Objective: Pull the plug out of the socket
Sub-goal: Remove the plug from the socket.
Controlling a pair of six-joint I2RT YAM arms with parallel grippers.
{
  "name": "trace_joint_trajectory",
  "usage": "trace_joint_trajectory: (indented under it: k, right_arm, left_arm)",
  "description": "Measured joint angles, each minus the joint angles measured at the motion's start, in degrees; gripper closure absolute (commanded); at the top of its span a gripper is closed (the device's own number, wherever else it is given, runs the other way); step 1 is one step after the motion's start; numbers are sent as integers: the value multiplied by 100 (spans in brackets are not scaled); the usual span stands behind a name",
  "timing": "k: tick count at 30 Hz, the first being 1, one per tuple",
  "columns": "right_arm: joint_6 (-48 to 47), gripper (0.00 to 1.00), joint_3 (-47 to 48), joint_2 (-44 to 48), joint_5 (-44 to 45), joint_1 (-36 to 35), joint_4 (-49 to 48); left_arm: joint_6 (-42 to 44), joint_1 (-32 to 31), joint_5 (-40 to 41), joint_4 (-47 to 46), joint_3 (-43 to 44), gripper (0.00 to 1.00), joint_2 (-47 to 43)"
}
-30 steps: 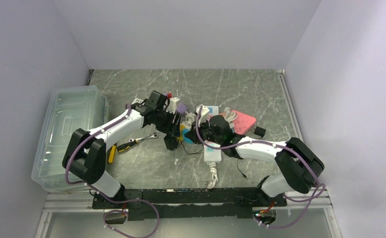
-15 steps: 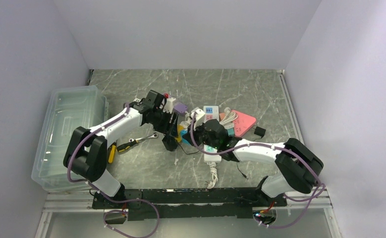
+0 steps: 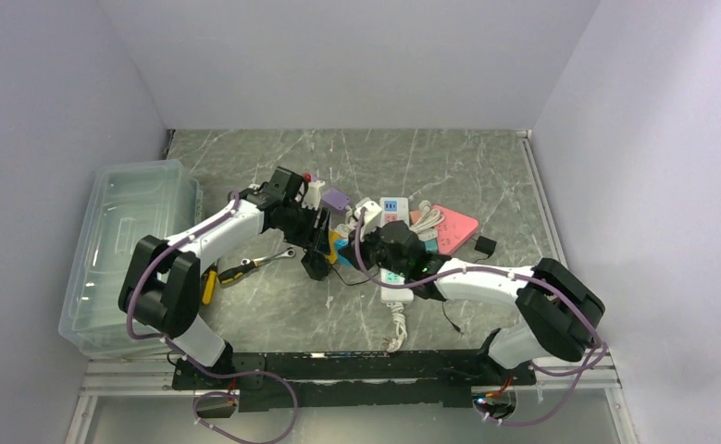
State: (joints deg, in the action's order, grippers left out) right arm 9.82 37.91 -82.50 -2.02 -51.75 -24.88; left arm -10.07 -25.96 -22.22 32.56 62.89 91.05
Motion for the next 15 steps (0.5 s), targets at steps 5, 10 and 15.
trace_joint_trajectory:
  k: [5,10,15]
  right_arm:
    - [216,100,-96,168,-313,588,-35]
    - [367,100,-205,332,-551,1001,-90]
    - [435,100,-201,315,-507,1016,-68]
  left_arm:
    - [66,-42,55,-9,0,100,-20]
    - [94,-87,129,-7,0,100,-42]
    - [94,-46,83,-105,-74,100,-153]
